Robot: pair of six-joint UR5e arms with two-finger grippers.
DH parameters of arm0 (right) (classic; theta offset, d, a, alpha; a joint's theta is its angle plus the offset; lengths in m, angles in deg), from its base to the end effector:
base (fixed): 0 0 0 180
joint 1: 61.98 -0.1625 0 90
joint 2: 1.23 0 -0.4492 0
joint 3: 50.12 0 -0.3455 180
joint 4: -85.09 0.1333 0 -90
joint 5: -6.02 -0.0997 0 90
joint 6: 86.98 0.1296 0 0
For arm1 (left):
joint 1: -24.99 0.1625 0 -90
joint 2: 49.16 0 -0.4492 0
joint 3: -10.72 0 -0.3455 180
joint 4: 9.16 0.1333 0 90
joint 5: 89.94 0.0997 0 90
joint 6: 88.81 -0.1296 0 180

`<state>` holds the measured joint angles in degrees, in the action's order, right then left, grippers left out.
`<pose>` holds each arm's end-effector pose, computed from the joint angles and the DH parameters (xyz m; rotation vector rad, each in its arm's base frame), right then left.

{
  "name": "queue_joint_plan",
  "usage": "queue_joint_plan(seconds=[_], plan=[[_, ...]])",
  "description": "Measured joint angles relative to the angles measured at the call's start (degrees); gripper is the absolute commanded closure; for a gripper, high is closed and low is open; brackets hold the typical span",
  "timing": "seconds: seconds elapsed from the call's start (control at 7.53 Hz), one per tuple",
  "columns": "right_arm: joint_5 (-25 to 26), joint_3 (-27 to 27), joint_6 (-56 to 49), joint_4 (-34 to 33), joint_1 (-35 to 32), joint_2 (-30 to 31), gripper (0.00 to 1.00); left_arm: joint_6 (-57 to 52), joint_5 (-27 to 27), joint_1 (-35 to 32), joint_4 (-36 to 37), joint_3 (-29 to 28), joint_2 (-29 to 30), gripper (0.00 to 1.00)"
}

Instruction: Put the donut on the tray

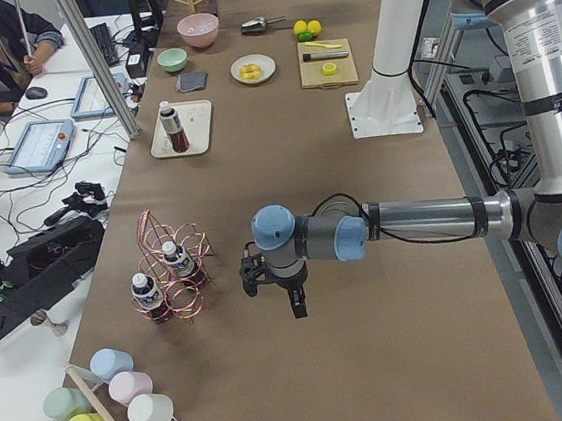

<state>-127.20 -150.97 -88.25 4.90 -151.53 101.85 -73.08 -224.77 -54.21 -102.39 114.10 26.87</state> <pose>0.0418 -0.3552 0.6940 0.1314 -0.7524 -0.0784 0.0227 -0.3427 0.6892 -0.1370 0.7716 -0.0636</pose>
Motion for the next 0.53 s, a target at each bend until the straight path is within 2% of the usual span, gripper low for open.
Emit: queue_joint_plan(seconds=[0.27, 0.53], plan=[[0.5, -0.5, 0.9, -0.4, 0.1, -1.3, 0.00, 0.0, 0.0, 0.2, 0.0, 0.0, 0.0, 0.02], [0.3, -1.6, 7.9, -1.1, 2.6, -4.5, 0.00, 0.0, 0.0, 0.2, 0.0, 0.0, 0.0, 0.02]])
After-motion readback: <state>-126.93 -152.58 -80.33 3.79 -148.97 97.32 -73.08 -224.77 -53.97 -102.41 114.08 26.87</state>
